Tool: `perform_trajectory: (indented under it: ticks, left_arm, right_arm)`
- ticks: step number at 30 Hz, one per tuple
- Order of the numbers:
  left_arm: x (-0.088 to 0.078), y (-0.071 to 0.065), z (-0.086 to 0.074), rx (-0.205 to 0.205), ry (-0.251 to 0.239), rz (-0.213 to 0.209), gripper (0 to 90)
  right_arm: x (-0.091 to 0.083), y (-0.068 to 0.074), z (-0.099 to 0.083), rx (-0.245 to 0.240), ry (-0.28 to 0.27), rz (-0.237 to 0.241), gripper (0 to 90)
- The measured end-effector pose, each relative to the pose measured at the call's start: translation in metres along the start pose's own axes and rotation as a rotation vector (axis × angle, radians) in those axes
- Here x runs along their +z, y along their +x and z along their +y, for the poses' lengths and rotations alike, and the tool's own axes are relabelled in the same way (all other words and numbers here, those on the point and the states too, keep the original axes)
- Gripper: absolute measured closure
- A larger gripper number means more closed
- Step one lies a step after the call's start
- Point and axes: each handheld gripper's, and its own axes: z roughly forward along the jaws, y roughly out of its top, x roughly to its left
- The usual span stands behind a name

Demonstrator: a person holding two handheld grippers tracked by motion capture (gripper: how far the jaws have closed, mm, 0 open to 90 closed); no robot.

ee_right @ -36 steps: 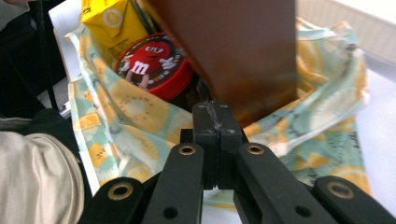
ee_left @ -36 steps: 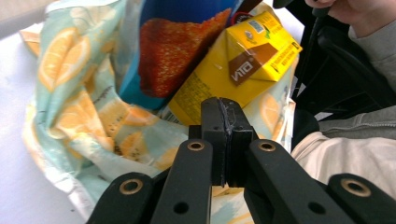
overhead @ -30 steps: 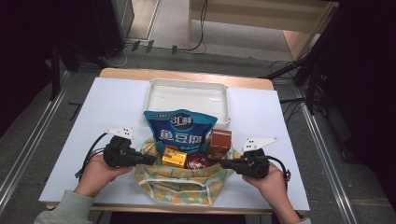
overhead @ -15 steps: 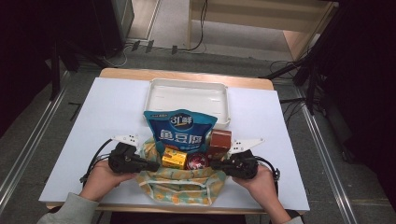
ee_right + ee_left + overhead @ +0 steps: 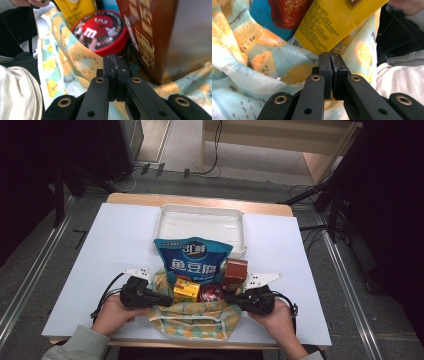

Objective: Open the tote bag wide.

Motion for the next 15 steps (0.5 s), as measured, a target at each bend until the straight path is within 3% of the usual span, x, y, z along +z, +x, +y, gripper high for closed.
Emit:
perform_trajectory:
  ticks: [11,15]
  left_arm:
    - [0.012,0.009,-0.004,-0.021,0.067,0.001,89.1]
    - [0.013,0.014,-0.005,-0.037,0.07,0.005,89.1]
  right_arm:
    - [0.011,-0.006,-0.011,0.02,0.034,0.007,90.0]
    - [0.012,-0.011,-0.014,0.025,0.047,0.008,90.0]
